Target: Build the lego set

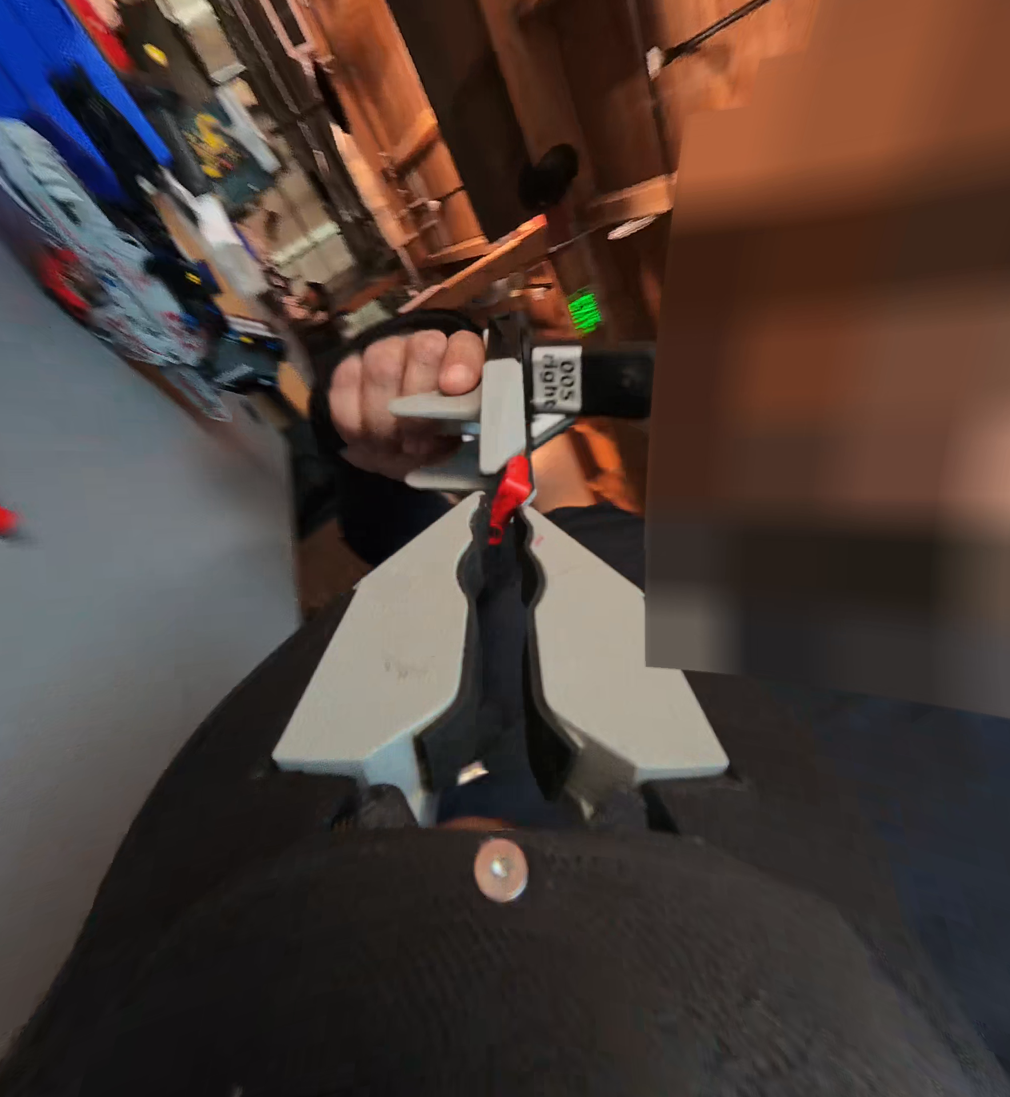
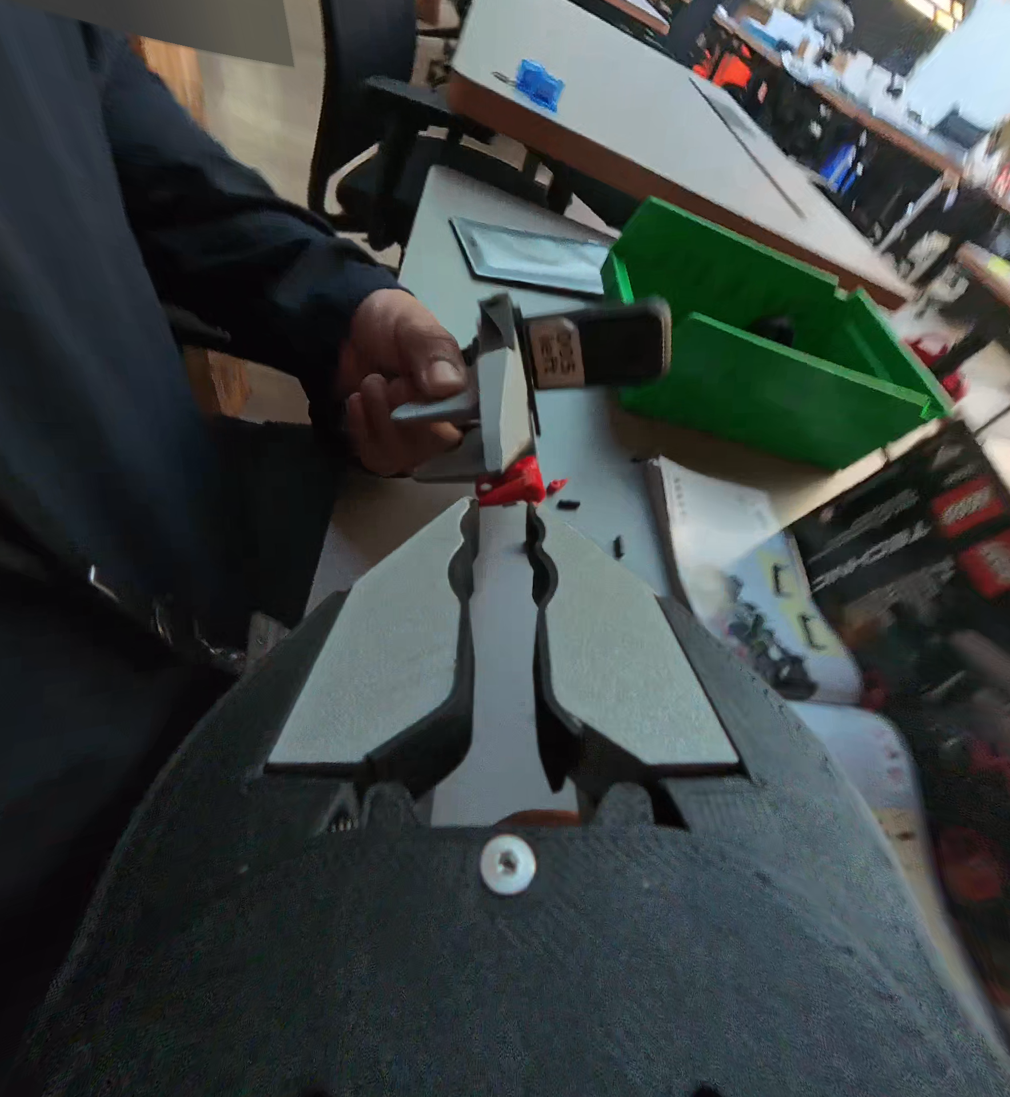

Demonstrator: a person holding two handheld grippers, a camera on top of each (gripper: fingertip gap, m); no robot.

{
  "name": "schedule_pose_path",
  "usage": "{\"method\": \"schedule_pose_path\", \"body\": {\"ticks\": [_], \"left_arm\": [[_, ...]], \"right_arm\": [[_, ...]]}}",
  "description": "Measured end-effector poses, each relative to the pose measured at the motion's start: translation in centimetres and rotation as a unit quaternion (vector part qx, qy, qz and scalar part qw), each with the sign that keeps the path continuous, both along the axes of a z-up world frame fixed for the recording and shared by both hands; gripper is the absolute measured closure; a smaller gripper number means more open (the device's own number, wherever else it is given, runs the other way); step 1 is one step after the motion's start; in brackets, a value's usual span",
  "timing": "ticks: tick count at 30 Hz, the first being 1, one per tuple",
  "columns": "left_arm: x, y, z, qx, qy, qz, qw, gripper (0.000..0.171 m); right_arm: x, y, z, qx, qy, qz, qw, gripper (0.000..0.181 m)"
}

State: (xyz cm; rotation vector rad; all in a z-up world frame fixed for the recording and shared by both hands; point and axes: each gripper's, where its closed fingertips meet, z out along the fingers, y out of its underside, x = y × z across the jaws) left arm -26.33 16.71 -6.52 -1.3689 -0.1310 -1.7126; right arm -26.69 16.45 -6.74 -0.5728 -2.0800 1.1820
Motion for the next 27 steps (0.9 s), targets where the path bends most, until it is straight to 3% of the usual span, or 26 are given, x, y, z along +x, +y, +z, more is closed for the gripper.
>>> {"method": "schedule_pose_path", "body": {"ticks": [1,3,11,14,19,27], "left_arm": [[-0.3,0.2,-0.3,0.007,0.047,0.024,0.999,0.168],[-0.8,0.6,-0.5,0.015,0.11,0.063,0.992,0.168],[-1.0,1.0,-0.5,0.04,0.16,0.121,0.979,0.168],[-0.7,1.1,-0.9,0.042,0.182,0.133,0.973,0.168],[-0.6,1.2,-1.1,0.047,0.225,0.144,0.962,0.167],[-0.2,1.1,-1.1,0.058,0.258,0.138,0.955,0.168]], "right_arm": [[-0.3,0.3,-0.5,-0.04,-0.027,-0.017,0.999,0.171],[-0.6,0.3,-0.6,-0.125,-0.053,-0.026,0.99,0.176],[-1.2,0.8,0.2,-0.368,-0.12,-0.023,0.922,0.178],[-1.3,0.9,-0.2,-0.379,-0.13,-0.021,0.916,0.179],[-1.0,0.9,-0.5,-0.327,-0.087,-0.03,0.941,0.18],[-0.8,0.9,-0.5,-0.353,-0.086,-0.005,0.932,0.179]]}}
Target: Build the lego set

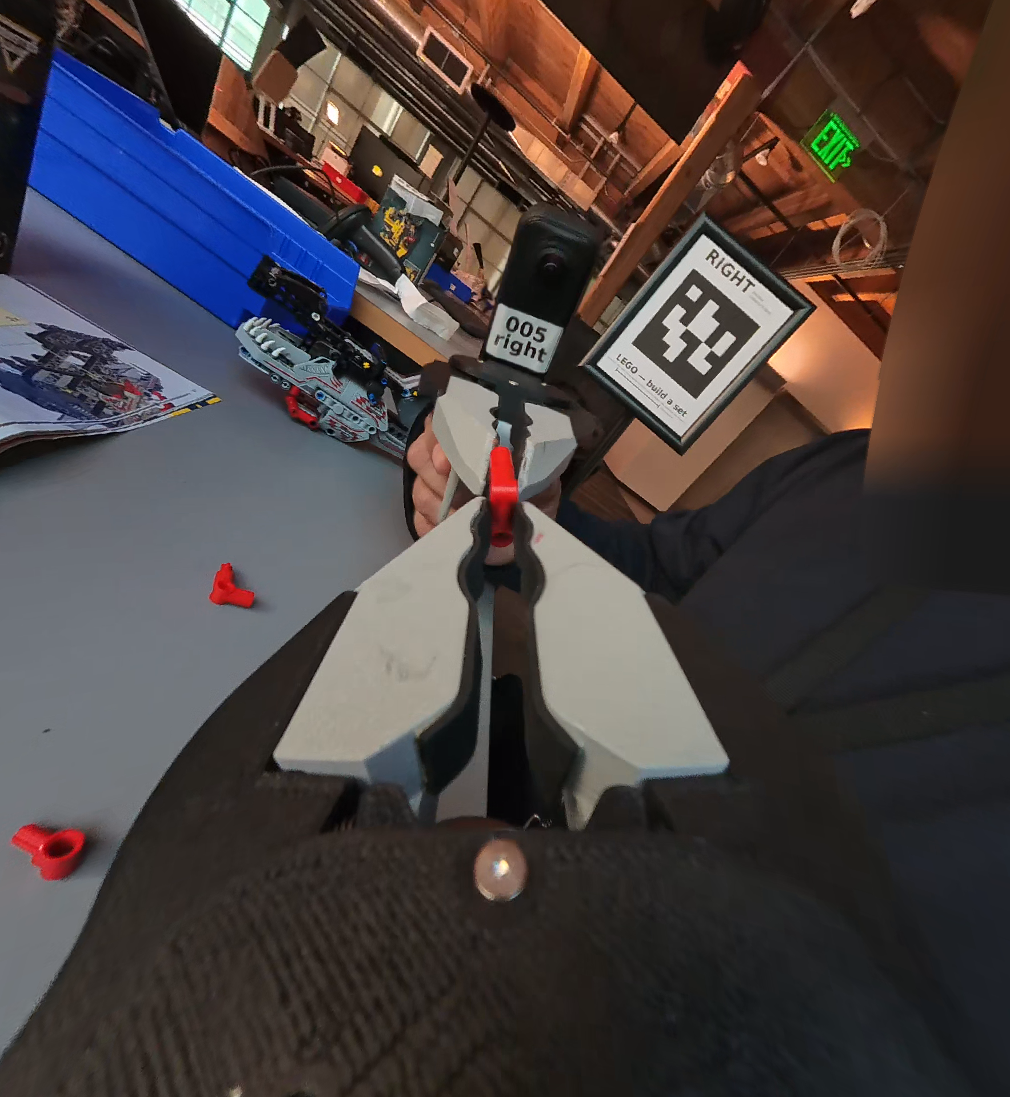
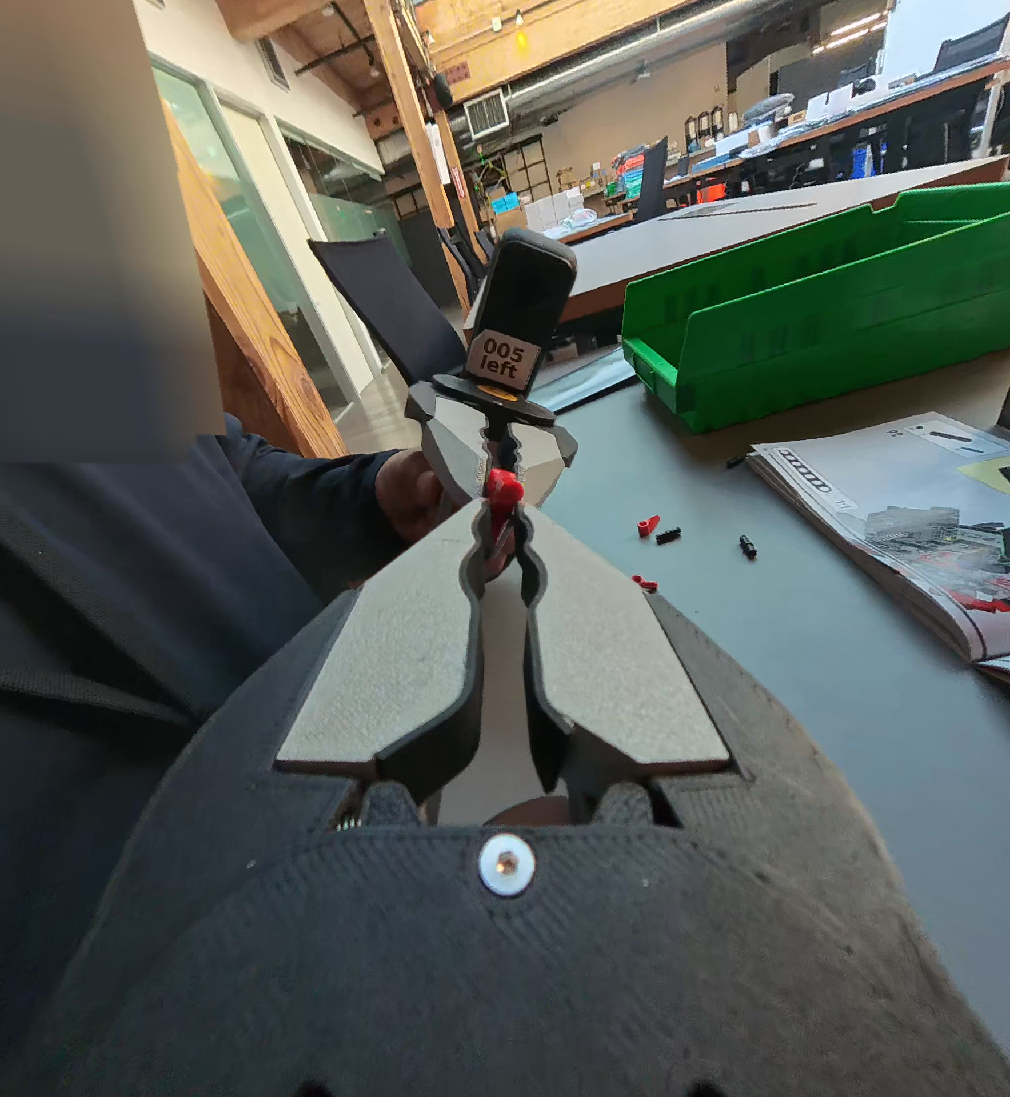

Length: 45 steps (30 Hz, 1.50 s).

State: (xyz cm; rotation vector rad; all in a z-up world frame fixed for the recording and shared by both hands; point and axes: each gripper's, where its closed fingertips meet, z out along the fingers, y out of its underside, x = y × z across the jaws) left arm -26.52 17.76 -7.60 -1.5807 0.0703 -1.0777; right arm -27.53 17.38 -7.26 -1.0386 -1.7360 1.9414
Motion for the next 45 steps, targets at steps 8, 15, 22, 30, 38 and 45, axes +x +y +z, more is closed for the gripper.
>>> {"method": "schedule_pose_path", "body": {"ticks": [8,15,22,30,38,45], "left_arm": [[-0.9,1.2,0.3,0.015,-0.08,0.05,0.995,0.168],[-1.3,1.3,1.3,0.032,-0.096,0.032,0.994,0.167],[-3.6,2.5,2.1,0.047,-0.199,0.115,0.972,0.168],[-7.8,1.6,0.8,0.054,-0.256,0.195,0.945,0.169],[-6.9,2.3,0.4,-0.01,-0.193,0.12,0.974,0.169],[-4.2,1.7,-1.6,-0.12,-0.29,-0.017,0.949,0.168]], "right_arm": [[-0.9,1.1,0.7,-0.028,0.033,-0.035,0.998,0.178],[-1.3,1.0,1.6,-0.06,0.027,-0.039,0.997,0.18],[-3.4,2.6,2.0,-0.156,0.012,-0.105,0.982,0.18],[-2.2,9.7,2.7,-0.299,0.042,-0.182,0.936,0.181],[-2.8,4.8,1.9,-0.111,0.018,-0.08,0.99,0.179],[-1.1,2.8,-0.6,0.161,0.1,-0.037,0.981,0.179]]}}
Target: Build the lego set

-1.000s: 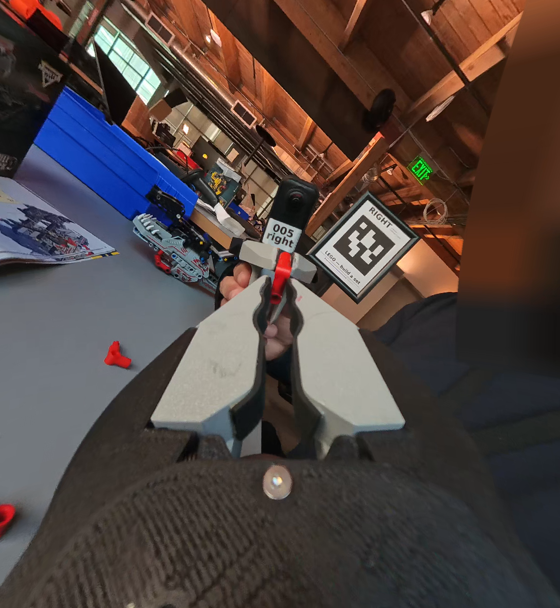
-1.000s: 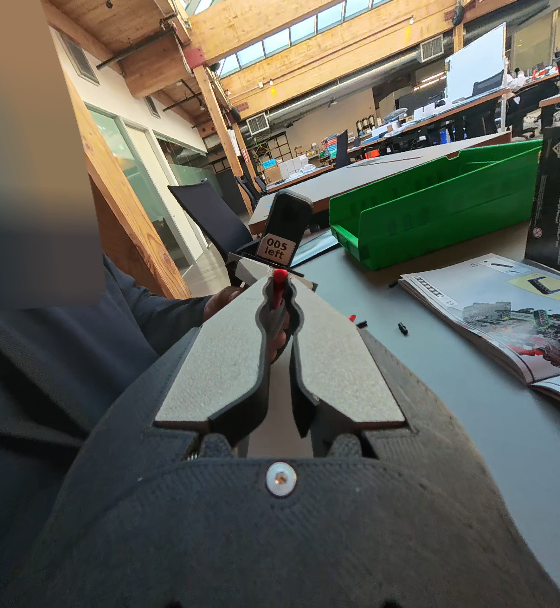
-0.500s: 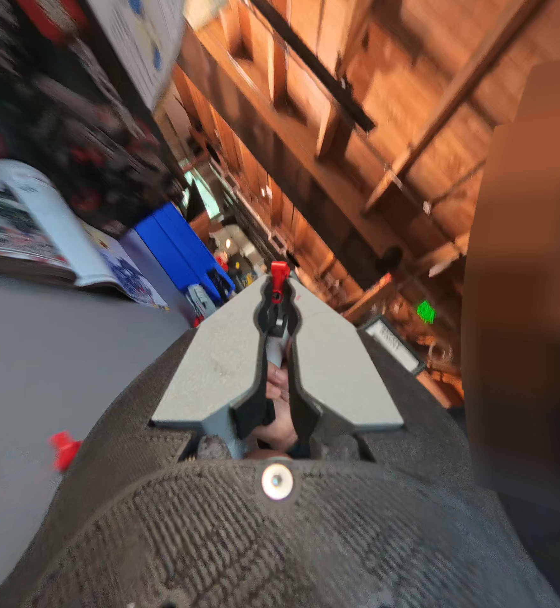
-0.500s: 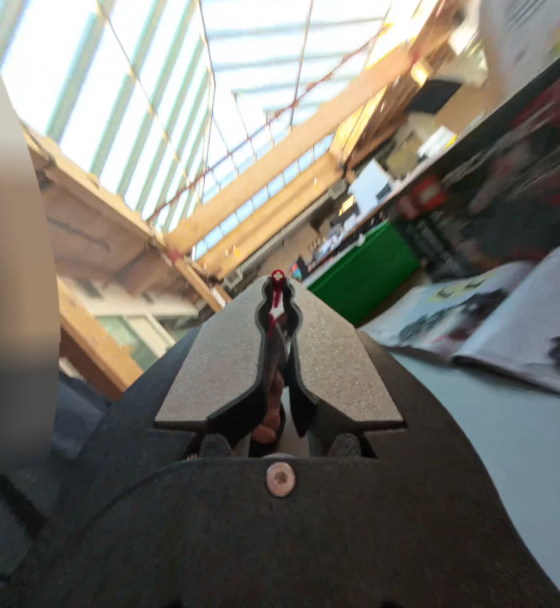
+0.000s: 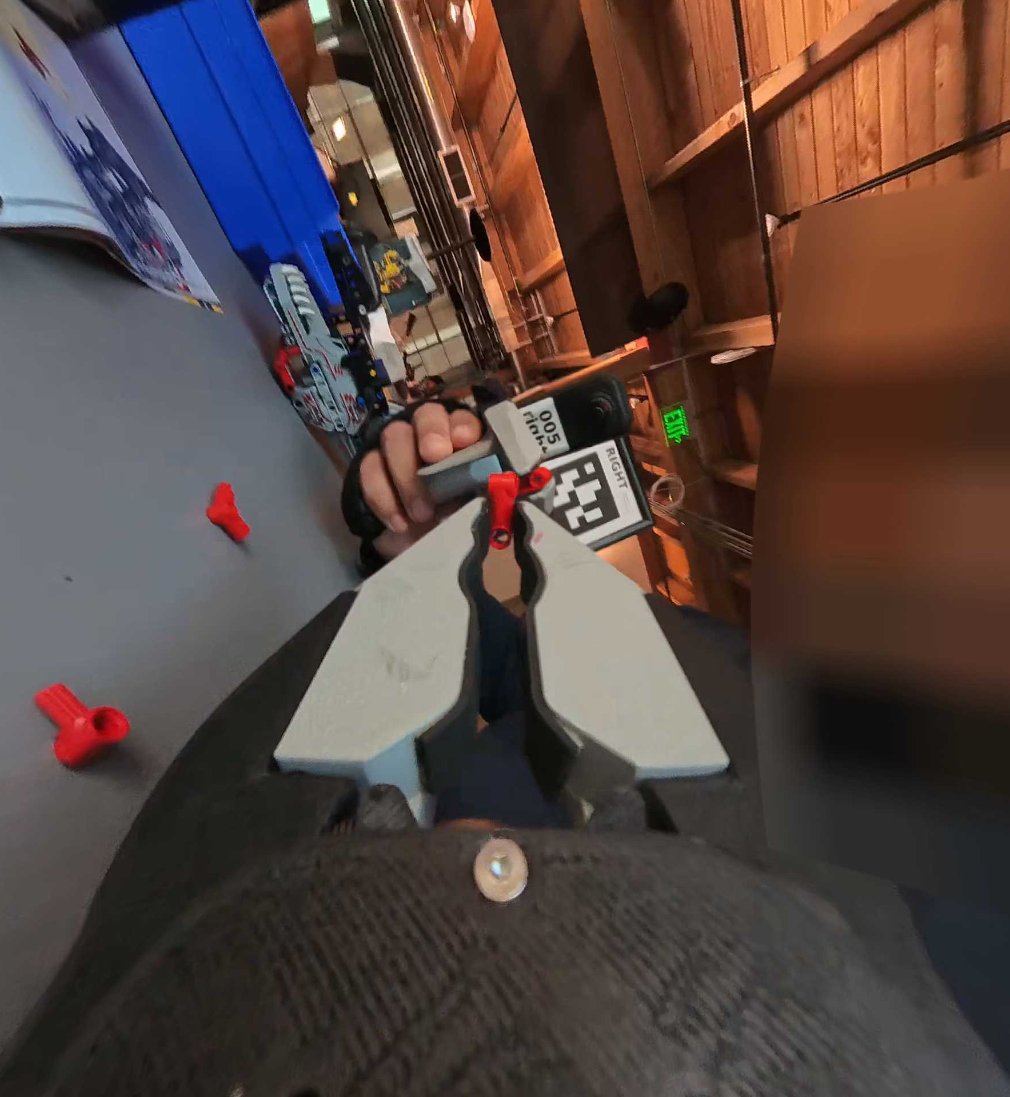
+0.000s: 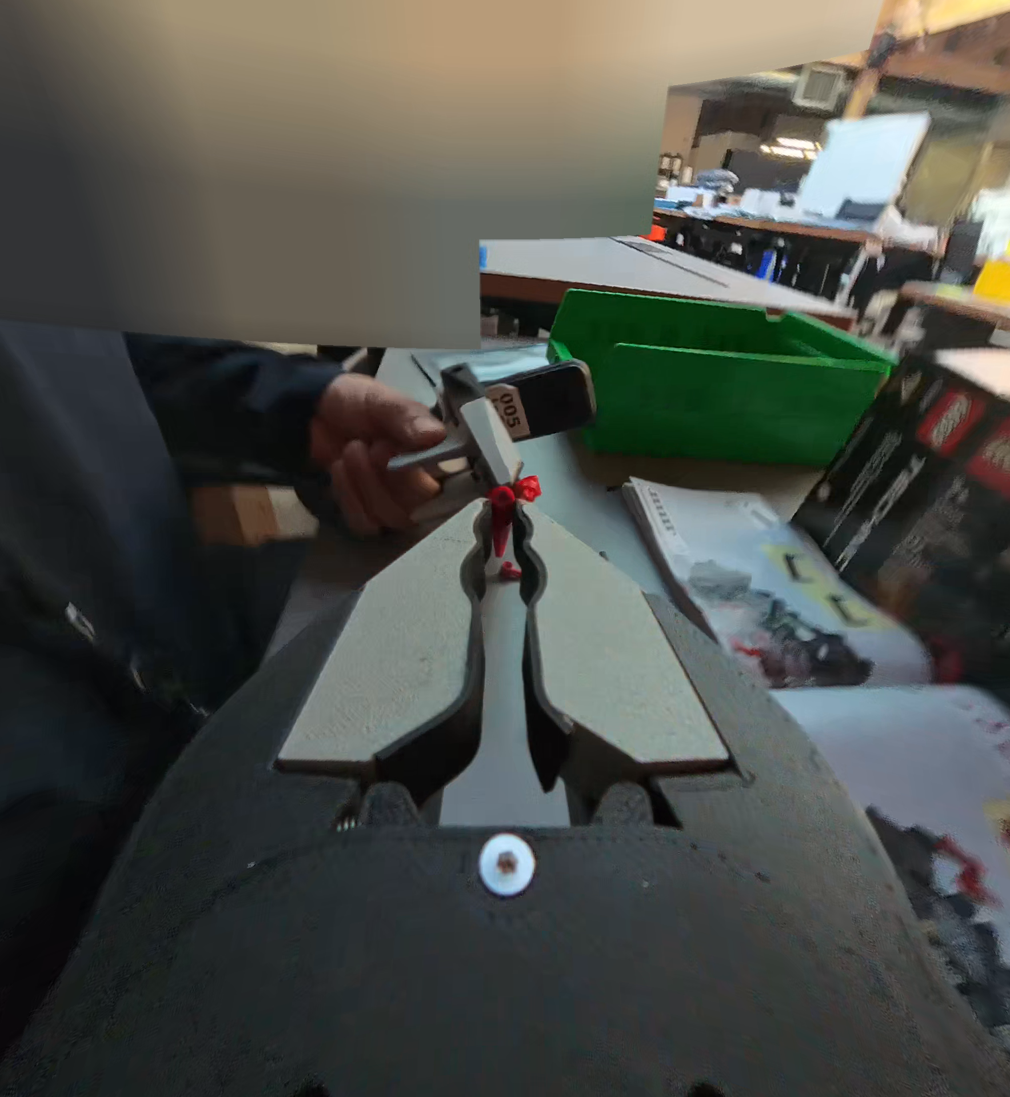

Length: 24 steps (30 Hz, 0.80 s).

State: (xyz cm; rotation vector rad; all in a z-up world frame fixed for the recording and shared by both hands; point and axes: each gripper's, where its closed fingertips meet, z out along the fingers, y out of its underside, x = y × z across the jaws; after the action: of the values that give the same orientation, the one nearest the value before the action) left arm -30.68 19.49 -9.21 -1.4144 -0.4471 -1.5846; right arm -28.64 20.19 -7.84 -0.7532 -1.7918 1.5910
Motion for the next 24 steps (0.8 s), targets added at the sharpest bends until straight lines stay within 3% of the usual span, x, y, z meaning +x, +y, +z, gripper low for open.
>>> {"method": "schedule_pose_path", "body": {"ticks": [3,6,8,10,13,19,24], "left_arm": [[0.9,-0.5,-0.7,-0.008,0.007,-0.036,0.999,0.168],[1.8,-1.4,-1.4,-0.024,0.037,-0.073,0.996,0.167],[2.3,-2.0,-2.9,-0.055,0.098,-0.087,0.99,0.167],[2.1,-2.3,-4.5,-0.094,0.16,-0.105,0.977,0.168],[1.5,-2.3,-6.4,-0.149,0.19,-0.135,0.961,0.167],[4.5,-2.1,-6.4,-0.182,0.092,-0.21,0.956,0.167],[4.2,-1.7,-5.1,-0.159,0.028,-0.188,0.969,0.167]], "right_arm": [[0.2,-0.5,-1.0,0.196,0.114,-0.01,0.974,0.177],[0.4,-0.8,-3.4,0.318,0.113,-0.009,0.941,0.178],[0.3,-0.4,-5.2,0.42,0.131,-0.023,0.897,0.179],[0.1,0.1,-6.5,0.522,0.163,-0.036,0.836,0.179],[0.2,-0.1,-7.8,0.603,0.196,-0.028,0.773,0.179],[0.8,-1.4,-7.2,0.602,0.224,-0.065,0.763,0.179],[1.7,-1.7,-5.7,0.567,0.261,-0.097,0.775,0.179]]}}
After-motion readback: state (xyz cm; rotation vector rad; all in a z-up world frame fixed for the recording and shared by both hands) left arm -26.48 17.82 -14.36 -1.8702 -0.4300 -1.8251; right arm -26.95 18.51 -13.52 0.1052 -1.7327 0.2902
